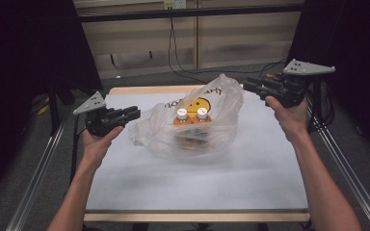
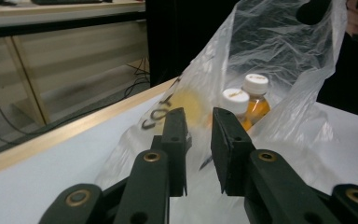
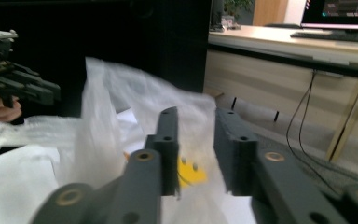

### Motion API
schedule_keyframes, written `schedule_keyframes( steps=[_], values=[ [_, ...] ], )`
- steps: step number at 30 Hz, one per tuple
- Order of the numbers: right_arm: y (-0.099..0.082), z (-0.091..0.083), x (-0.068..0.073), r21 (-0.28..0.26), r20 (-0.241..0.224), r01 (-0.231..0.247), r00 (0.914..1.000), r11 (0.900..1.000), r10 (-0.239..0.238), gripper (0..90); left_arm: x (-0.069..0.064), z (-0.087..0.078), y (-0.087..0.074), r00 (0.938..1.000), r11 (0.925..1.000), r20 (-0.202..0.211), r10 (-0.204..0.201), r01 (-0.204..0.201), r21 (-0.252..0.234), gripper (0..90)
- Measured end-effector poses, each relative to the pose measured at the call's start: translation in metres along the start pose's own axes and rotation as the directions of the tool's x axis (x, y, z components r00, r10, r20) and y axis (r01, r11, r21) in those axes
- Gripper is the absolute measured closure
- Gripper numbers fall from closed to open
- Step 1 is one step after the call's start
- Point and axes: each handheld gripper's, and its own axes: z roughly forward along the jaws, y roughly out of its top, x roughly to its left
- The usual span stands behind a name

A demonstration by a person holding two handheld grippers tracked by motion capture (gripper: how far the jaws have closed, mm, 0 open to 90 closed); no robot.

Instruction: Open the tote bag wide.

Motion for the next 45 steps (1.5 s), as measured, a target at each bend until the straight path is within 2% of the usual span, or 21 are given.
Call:
schedule_keyframes(
  steps=[3, 7, 10, 12, 18, 21, 22, 24, 26, 28, 29, 31, 33, 35, 36, 39, 41, 42, 43, 44, 45],
  values=[
    [0.016, 0.010, 0.006, -0.011, -0.031, 0.018, 0.9993, 0.9998, -0.019, 80.3, -0.006, 0.016, 0.012, 0.9993, 0.9994, 0.023, 0.029, -0.029, 0.019, 83.1],
    [0.028, 0.027, 0.014, -0.021, -0.072, 0.028, 0.9970, 0.9994, -0.030, 83.2, -0.013, 0.040, 0.021, 0.9967, 0.9973, 0.069, 0.044, -0.048, 0.055, 84.7],
    [0.032, 0.041, 0.017, -0.017, -0.096, 0.030, 0.9948, 0.9994, -0.032, 83.8, -0.018, 0.057, 0.024, 0.9924, 0.9894, 0.090, 0.083, -0.093, 0.112, 86.0],
    [0.031, 0.049, 0.020, -0.010, -0.119, 0.037, 0.9922, 0.9993, -0.038, 84.2, -0.020, 0.064, 0.022, 0.9907, 0.9846, 0.099, 0.094, -0.107, 0.139, 86.4],
    [0.007, 0.071, 0.030, 0.082, -0.175, 0.070, 0.9830, 0.9942, -0.055, 86.8, -0.026, 0.080, 0.004, 0.9865, 0.9629, 0.119, 0.113, -0.138, 0.232, 86.6],
    [-0.012, 0.077, 0.029, 0.136, -0.182, 0.072, 0.9823, 0.9881, -0.046, 88.2, -0.027, 0.085, -0.006, 0.9845, 0.9382, 0.105, 0.140, -0.166, 0.304, 87.0],
    [-0.019, 0.078, 0.029, 0.152, -0.182, 0.072, 0.9823, 0.9858, -0.044, 88.4, -0.025, 0.086, -0.010, 0.9851, 0.9381, 0.111, 0.132, -0.160, 0.307, 87.1],
    [-0.032, 0.080, 0.028, 0.190, -0.172, 0.075, 0.9842, 0.9788, -0.042, 88.4, -0.022, 0.088, -0.018, 0.9879, 0.9315, 0.102, 0.117, -0.145, 0.334, 87.1],
    [-0.045, 0.081, 0.025, 0.201, -0.181, 0.057, 0.9832, 0.9780, -0.020, 89.2, -0.018, 0.092, -0.027, 0.9898, 0.9239, 0.094, 0.107, -0.134, 0.358, 87.1],
    [-0.056, 0.082, 0.024, 0.228, -0.164, 0.056, 0.9863, 0.9720, -0.018, 89.7, -0.015, 0.095, -0.033, 0.9911, 0.9156, 0.088, 0.100, -0.126, 0.382, 87.0],
    [-0.062, 0.082, 0.023, 0.241, -0.162, 0.051, 0.9867, 0.9692, -0.012, 89.8, -0.014, 0.097, -0.037, 0.9928, 0.9201, 0.083, 0.087, -0.112, 0.375, 87.0],
    [-0.071, 0.083, 0.020, 0.263, -0.149, 0.043, 0.9889, 0.9639, -0.004, 90.0, -0.012, 0.100, -0.043, 0.9942, 0.9190, 0.077, 0.075, -0.099, 0.382, 86.9],
    [-0.080, 0.083, 0.016, 0.284, -0.136, 0.034, 0.9907, 0.9583, 0.005, 90.0, -0.010, 0.104, -0.046, 0.9935, 0.9068, 0.073, 0.088, -0.110, 0.407, 86.4],
    [-0.090, 0.086, 0.015, 0.312, -0.129, 0.036, 0.9916, 0.9496, 0.005, 90.0, -0.010, 0.110, -0.051, 0.9939, 0.9026, 0.069, 0.085, -0.107, 0.417, 86.2],
    [-0.094, 0.087, 0.014, 0.329, -0.124, 0.038, 0.9923, 0.9437, 0.003, 90.0, -0.010, 0.112, -0.053, 0.9948, 0.9035, 0.063, 0.079, -0.099, 0.417, 86.3],
    [-0.106, 0.092, 0.011, 0.357, -0.114, 0.030, 0.9934, 0.9337, 0.012, 90.0, -0.008, 0.120, -0.057, 0.9941, 0.8910, 0.061, 0.090, -0.107, 0.441, 86.4],
    [-0.116, 0.096, 0.010, 0.390, -0.109, 0.037, 0.9941, 0.9200, 0.006, 90.0, -0.007, 0.127, -0.064, 0.9954, 0.8837, 0.055, 0.079, -0.095, 0.458, 87.1],
    [-0.120, 0.099, 0.010, 0.409, -0.106, 0.036, 0.9944, 0.9120, 0.008, 90.0, -0.006, 0.131, -0.068, 0.9961, 0.8725, 0.052, 0.072, -0.088, 0.481, 87.2],
    [-0.127, 0.102, 0.010, 0.432, -0.107, 0.048, 0.9942, 0.9005, -0.002, 90.0, -0.004, 0.133, -0.070, 0.9942, 0.8562, 0.057, 0.091, -0.107, 0.505, 87.6],
    [-0.131, 0.104, 0.010, 0.446, -0.105, 0.052, 0.9945, 0.8936, -0.005, 90.0, -0.003, 0.135, -0.074, 0.9962, 0.8560, 0.047, 0.074, -0.088, 0.510, 88.4],
    [-0.135, 0.107, 0.009, 0.461, -0.102, 0.050, 0.9947, 0.8861, -0.002, 90.0, -0.001, 0.137, -0.077, 0.9956, 0.8458, 0.049, 0.080, -0.094, 0.525, 89.2]
  ],
)
